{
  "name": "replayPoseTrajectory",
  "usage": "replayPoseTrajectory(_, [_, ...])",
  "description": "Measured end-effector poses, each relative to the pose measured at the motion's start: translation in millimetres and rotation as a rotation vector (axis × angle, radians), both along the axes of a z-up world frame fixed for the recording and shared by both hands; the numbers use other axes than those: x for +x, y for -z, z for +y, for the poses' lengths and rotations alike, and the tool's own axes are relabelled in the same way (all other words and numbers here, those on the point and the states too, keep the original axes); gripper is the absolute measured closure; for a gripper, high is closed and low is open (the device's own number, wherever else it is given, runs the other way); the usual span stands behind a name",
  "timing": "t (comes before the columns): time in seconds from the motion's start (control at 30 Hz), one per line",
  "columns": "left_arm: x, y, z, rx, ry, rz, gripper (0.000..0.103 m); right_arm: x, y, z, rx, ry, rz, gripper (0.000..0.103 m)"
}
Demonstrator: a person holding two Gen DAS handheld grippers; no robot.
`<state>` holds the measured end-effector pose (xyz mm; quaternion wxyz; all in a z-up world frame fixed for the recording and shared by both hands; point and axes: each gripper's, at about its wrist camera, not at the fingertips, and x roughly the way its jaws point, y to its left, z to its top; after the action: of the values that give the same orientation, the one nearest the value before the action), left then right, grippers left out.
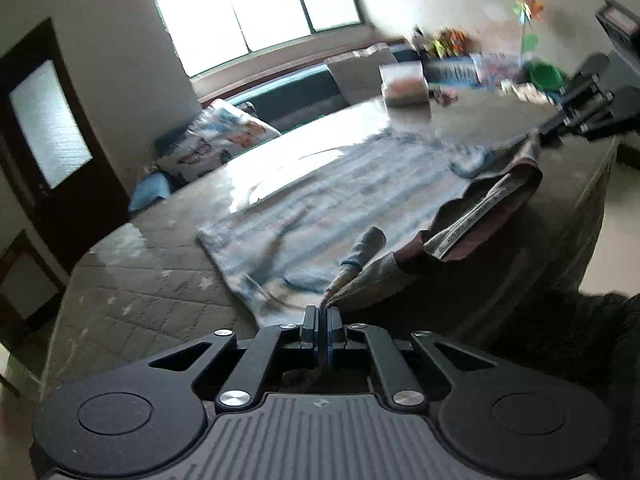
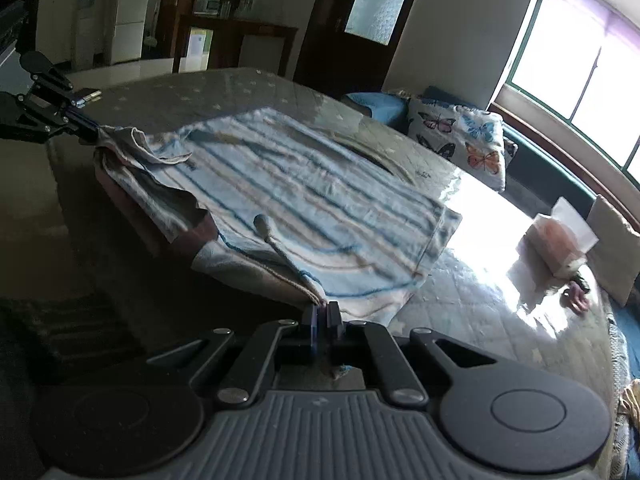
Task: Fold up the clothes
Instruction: 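Grasp the shirt edge with the right gripper while the left gripper grasps another edge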
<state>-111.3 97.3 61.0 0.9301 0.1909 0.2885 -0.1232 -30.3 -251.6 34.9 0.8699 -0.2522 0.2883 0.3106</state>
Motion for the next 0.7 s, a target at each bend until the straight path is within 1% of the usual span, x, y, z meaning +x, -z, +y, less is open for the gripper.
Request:
replayPoseTrajectory(0.07, [-7.8, -10.4, -0.4, -0.013, -0.012, -0.034, 0.099, -15.9, -10.8, -3.6, 0.007, 0.002, -0.012, 0.1])
replayPoseTrajectory(0.13, [-9.9, -20.9, -0.6, -0.015, -0.023, -0.071, 0.099, -21.5, -19.8, -4.4, 0.01, 0.0, -0.027, 0.1])
replayPoseTrajectory(0.27, [17.0, -35.9, 4.0, -0.015, -0.04, -0.107, 0.099, -7.5, -37.3, 0.1, 0.02, 0.003, -0.068, 0.1])
replayPoseTrajectory(0.4, [54.3, -47.1, 10.4, -0.017, -0.057, -0.136, 0.1, 26.8, -50.8, 10.2, 0.03, 0.006, -0.09, 0.1])
replayPoseTrajectory(0.5, [89.2, -50.2, 16.7, -0.008, -0.067, -0.13, 0.1, 60.9, -54.4, 21.0, 0.025, 0.011, -0.096, 0.1])
replayPoseTrajectory(0.6, [129.3, -52.7, 27.8, -0.039, -0.081, -0.085, 0.1, 102.1, -55.2, 32.7, 0.028, 0.025, -0.074, 0.1])
replayPoseTrajectory(0.7, [170.3, -48.5, 35.7, -0.047, -0.09, -0.04, 0.1, 142.8, -49.1, 44.3, 0.019, 0.036, -0.048, 0.1])
